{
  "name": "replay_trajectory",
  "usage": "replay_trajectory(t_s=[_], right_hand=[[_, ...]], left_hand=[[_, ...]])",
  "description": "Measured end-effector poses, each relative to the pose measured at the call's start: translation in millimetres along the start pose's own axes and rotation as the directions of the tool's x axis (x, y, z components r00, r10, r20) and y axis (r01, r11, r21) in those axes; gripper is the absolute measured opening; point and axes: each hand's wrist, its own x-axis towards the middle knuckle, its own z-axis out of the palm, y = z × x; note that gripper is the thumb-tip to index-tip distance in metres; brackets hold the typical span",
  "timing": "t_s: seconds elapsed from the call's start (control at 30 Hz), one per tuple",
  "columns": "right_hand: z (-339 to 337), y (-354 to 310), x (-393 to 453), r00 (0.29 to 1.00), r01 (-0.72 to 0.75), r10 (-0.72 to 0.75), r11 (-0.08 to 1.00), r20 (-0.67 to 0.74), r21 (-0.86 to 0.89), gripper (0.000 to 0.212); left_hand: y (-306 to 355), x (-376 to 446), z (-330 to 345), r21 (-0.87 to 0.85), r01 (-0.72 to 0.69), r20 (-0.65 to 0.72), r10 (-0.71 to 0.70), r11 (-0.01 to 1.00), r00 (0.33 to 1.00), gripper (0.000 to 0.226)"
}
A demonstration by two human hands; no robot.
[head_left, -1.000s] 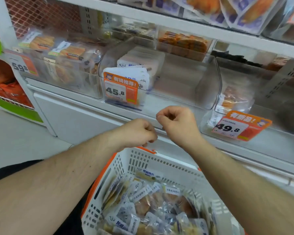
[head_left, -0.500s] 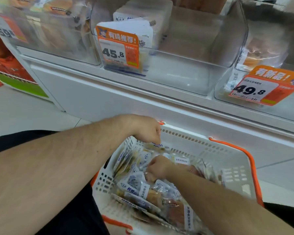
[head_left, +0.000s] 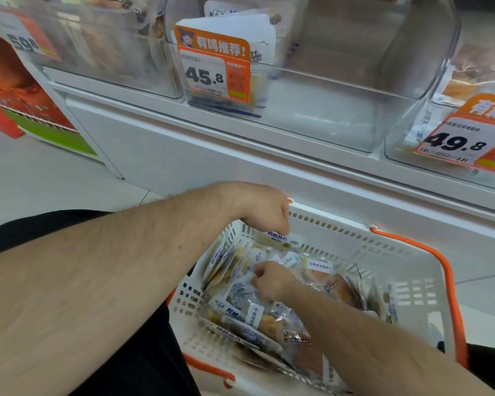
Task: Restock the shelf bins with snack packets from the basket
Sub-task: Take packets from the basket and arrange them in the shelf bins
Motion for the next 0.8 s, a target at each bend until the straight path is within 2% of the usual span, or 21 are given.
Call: replay_trajectory(t_s=[0.2,0.33,0.53,0.73,0.8], right_hand=[[-61.0,-10.2,-34.1,0.986,0.112,-0.116,0.993,-0.117,-0.043,0.029],[-106.1,-8.3,-58.9,0.976,0.115,-0.121,0.993,-0.183,-0.041,0.014],[-156.2,-6.8,-103.5,0.951,0.066,0.015,0.965,-0.308,0.253,0.020],[-155.2,-30.1,-141.1,0.955,0.084,0.123,0.762,-0.271,0.643,0.016],[-151.4,-39.7,-144.4,0.966,0.064,0.139,0.688,-0.218,0.723,0.019]], left_hand=[[-5.2,5.4,-1.8,-0.014,-0.009,0.000,0.009,1.000,1.000,0.023],[-4.3,3.7,-6.7,-0.044,-0.022,-0.026,0.021,0.999,0.999,0.018],[6.1,-3.3,-5.0,-0.072,0.035,-0.112,-0.043,0.997,0.993,0.033],[38.8,-13.9,12.0,-0.252,0.040,0.060,-0.026,0.967,0.998,0.079],[43.7,-13.3,22.4,-0.241,0.007,0.010,-0.004,0.971,1.000,0.084]])
